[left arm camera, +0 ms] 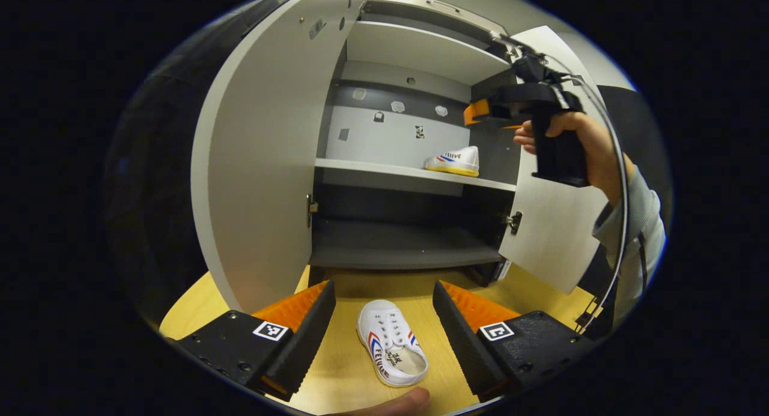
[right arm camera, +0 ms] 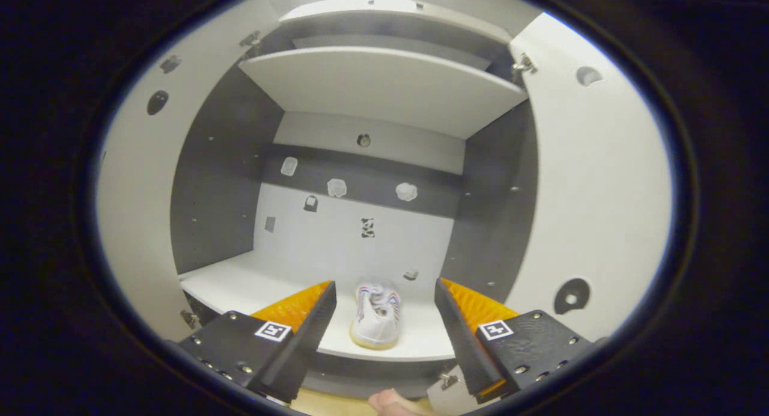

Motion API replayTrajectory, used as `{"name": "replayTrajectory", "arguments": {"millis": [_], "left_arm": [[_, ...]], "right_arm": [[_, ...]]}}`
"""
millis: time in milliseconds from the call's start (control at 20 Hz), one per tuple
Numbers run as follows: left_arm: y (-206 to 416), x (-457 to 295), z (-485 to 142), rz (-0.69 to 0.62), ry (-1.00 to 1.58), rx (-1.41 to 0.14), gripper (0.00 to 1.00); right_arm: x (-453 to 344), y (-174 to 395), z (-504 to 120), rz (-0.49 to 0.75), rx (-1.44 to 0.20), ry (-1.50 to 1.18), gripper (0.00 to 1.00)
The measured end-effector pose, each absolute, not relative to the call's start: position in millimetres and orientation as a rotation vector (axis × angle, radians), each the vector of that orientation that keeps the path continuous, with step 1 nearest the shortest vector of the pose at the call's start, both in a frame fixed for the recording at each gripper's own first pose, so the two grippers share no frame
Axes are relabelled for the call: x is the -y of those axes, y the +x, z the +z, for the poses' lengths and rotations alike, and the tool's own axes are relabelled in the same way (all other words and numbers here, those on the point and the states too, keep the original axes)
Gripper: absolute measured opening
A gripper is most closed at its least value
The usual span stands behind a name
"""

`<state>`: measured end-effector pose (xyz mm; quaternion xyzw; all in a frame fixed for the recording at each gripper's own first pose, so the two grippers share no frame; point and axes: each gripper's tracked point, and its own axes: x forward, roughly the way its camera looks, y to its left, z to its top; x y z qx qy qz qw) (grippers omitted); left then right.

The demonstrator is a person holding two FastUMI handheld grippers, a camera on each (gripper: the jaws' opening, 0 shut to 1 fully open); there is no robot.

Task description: Grab one shoe with the right hand and put it into the shoe cabinet, grab the other shoe with the left hand and put it into the shoe cabinet; then close the right door with the right hand and the left door with the left hand.

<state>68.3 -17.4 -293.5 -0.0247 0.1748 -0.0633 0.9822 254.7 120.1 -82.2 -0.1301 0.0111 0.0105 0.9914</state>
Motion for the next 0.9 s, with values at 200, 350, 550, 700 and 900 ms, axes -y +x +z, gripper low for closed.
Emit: {"name": "replayTrajectory", "arguments": {"millis": [200,350,550,700,900], "left_arm": [[61.5,17.3,-343.4,-0.125,-0.034,-0.473,1.00],[56.0,17.1,-380.8,-0.128,-0.032,-0.561,1.00],[55.1,8.4,-421.8,-0.101,-0.037,-0.674,1.00],[52.7,4.0,-445.7,-0.112,-0.025,-0.765,1.00],[51.0,14.8,-459.3,-0.182,-0.044,-0.840,1.00]], "right_arm": [[-117.0,179.9,-101.0,0.045,0.023,-0.241,0.99],[-108.7,138.6,-121.5,0.037,0.054,-0.222,0.98],[-101.5,102.6,-174.4,0.039,-0.004,-0.198,0.99],[-90.9,86.2,-198.0,0.033,-0.032,-0.133,0.98],[-82.2,82.7,-215.0,0.055,-0.032,-0.143,0.99]]}}
